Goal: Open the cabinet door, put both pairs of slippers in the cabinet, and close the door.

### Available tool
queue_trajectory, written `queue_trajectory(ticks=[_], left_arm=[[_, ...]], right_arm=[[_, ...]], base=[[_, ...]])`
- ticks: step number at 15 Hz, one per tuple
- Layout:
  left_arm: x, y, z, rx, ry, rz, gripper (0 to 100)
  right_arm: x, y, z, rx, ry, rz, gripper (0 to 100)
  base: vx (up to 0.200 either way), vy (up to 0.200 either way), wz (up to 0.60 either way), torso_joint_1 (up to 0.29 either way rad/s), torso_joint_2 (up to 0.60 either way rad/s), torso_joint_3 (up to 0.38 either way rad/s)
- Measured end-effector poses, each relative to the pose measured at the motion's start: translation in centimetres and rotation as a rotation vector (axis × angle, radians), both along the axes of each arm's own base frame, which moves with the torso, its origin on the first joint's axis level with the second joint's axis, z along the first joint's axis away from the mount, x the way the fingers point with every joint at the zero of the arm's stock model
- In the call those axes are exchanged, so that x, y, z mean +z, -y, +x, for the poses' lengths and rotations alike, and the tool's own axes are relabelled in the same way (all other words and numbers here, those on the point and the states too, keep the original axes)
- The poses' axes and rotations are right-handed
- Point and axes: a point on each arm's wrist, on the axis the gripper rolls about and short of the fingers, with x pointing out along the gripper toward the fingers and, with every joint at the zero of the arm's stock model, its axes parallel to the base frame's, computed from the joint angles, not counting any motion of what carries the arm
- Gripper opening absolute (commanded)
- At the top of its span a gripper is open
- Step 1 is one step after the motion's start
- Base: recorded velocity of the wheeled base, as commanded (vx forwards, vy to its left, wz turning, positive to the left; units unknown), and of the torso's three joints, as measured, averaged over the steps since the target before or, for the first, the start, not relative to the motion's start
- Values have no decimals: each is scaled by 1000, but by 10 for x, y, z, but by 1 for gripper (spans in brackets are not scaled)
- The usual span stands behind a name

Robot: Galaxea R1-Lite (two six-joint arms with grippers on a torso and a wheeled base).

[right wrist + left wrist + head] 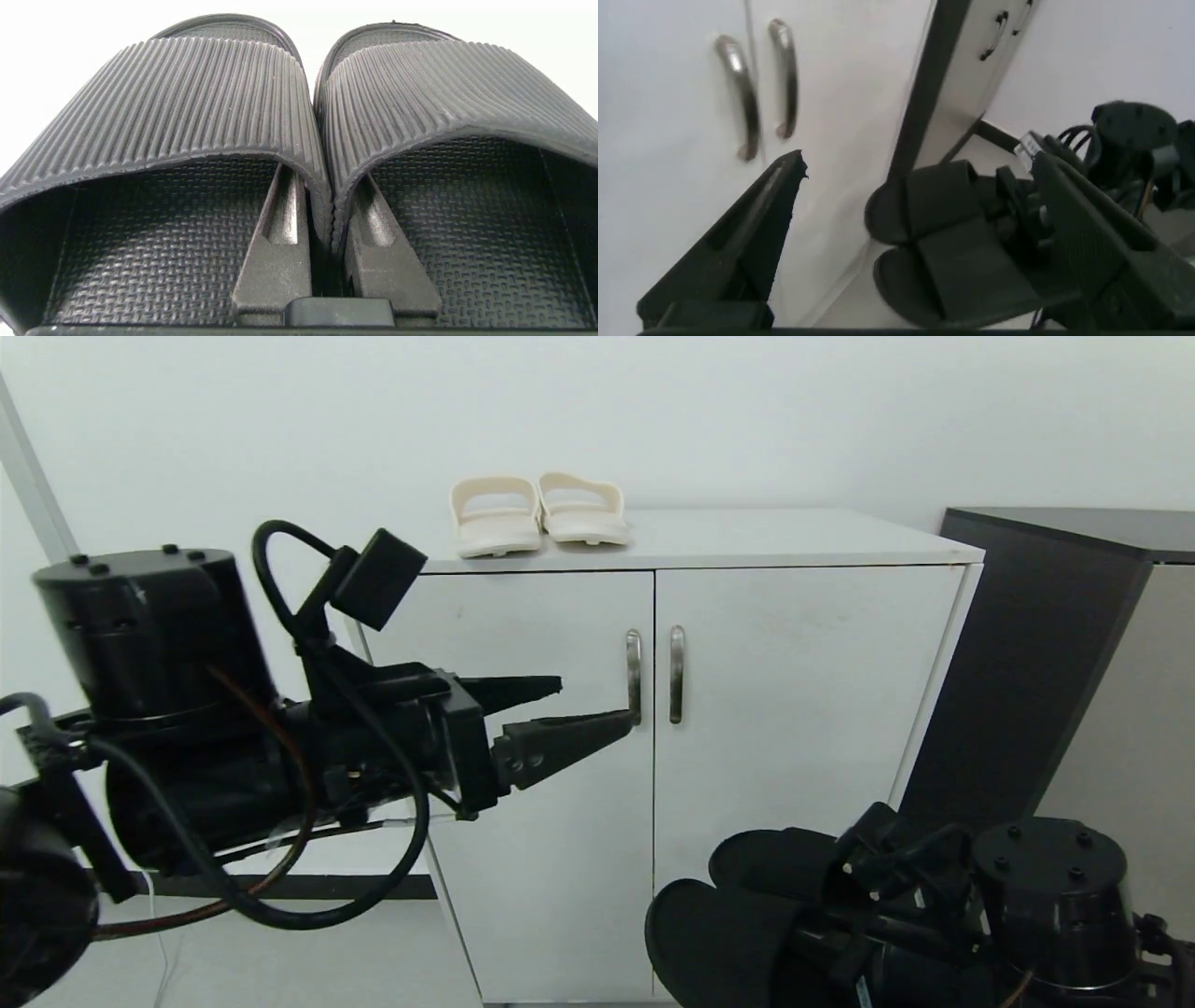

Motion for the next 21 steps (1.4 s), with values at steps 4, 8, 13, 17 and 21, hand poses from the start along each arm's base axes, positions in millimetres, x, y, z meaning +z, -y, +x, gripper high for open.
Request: queue_trajectory(ticks=[4,8,13,17,21], left_arm=[[3,24,18,-41,-60,-43,100],[-3,47,32,-77,-84,-34,100],[0,68,47,-70,-91,-40,100],[8,78,61,2,-116,-20,100],[1,86,74,62,-121,-10,100]], right_arm=[[-1,0,-1,1,-3,-3,0],[-1,0,-1,4,-4,-4,0],[-3,-1,-1,7,-9,-10,0],[-4,-2,-1,9,-13,-14,0],[-4,-2,-1,9,-11,-13,0]], base=[[0,0,0,0,0,0],[0,0,0,0,0,0],[0,0,0,0,0,0],[0,0,0,0,0,0],[0,0,0,0,0,0]])
